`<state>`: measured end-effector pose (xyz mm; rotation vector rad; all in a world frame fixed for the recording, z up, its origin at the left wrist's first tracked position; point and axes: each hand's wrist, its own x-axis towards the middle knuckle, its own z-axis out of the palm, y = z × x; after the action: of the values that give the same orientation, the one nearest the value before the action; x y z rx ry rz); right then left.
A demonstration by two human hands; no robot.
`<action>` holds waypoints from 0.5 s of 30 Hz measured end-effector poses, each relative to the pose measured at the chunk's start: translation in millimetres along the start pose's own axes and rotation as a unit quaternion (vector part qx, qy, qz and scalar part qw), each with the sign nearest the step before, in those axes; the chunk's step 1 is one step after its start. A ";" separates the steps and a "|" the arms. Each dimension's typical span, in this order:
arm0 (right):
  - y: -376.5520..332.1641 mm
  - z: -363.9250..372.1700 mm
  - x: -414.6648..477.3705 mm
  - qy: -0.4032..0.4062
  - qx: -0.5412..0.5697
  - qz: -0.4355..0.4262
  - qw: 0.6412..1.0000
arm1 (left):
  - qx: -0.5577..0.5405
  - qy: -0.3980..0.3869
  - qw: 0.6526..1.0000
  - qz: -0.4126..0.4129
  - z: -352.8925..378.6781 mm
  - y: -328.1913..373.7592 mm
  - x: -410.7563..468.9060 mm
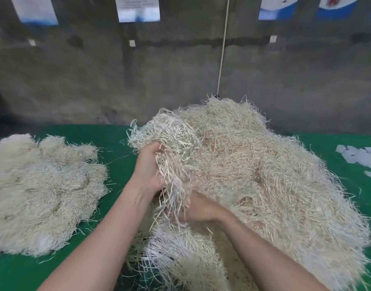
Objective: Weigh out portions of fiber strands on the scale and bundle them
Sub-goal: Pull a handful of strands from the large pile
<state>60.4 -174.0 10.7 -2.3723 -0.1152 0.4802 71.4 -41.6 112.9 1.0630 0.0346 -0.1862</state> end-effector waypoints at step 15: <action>53.4 -62.3 -11.9 0.180 0.000 -0.029 0.983 | 0.779 -0.043 0.617 0.098 -13.6 -76.8 58.2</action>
<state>69.9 -255.6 21.7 -2.4073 -0.0173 0.0185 116.5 -73.9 32.9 2.8208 -0.4184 -0.0143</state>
